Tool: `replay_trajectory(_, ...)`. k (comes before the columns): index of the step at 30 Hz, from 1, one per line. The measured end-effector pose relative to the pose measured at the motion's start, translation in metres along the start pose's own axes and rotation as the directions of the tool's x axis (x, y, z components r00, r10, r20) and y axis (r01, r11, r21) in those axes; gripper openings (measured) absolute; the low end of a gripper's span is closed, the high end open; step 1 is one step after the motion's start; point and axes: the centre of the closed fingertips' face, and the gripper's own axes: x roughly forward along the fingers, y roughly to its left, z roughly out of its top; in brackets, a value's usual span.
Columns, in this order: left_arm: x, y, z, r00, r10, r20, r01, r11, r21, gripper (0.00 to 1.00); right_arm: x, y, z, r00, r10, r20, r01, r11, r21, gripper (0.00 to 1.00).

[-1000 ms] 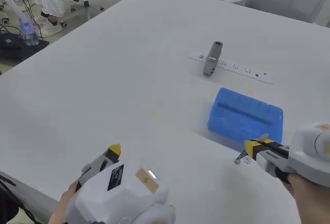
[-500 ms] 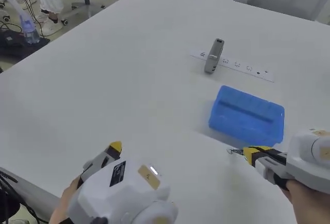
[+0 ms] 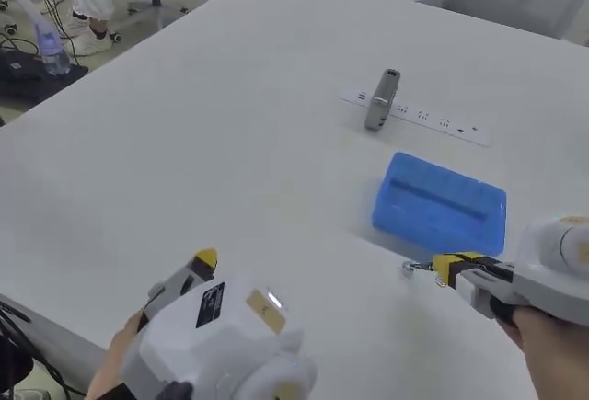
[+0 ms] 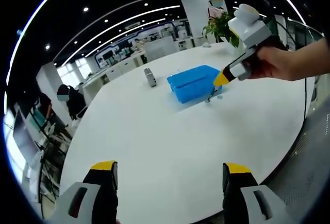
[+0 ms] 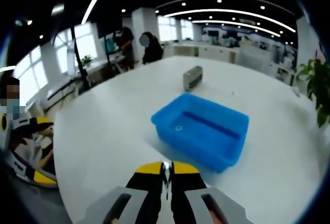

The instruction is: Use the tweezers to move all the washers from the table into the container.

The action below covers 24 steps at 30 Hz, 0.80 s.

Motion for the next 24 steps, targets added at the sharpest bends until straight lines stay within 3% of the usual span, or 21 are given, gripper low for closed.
replay_trajectory(9, 0.000, 0.000, 0.001, 1.0000, 0.002, 0.007, -0.002, 1.000, -0.003, 0.85, -0.019, 0.001, 0.024, 0.9988, 0.007, 0.048, -0.006, 1.000, -0.019, 0.01)
replay_trajectory(15, 0.000, 0.000, 0.001, 1.0000, 0.002, 0.008, -0.002, 1.000, -0.003, 0.85, -0.029, -0.009, 0.047, 0.9952, -0.016, 0.097, 0.020, 0.999, -0.036, 0.01)
replay_trajectory(19, 0.000, 0.000, 0.001, 1.0000, 0.001, 0.004, -0.001, 1.000, -0.002, 0.85, -0.027, -0.021, 0.056, 0.9927, -0.038, 0.114, 0.042, 0.999, -0.030, 0.01)
replay_trajectory(24, 0.001, 0.000, 0.000, 1.0000, 0.001, 0.001, -0.001, 1.000, 0.000, 0.85, -0.011, -0.041, 0.060, 0.9923, -0.058, 0.109, 0.062, 0.998, -0.030, 0.01)
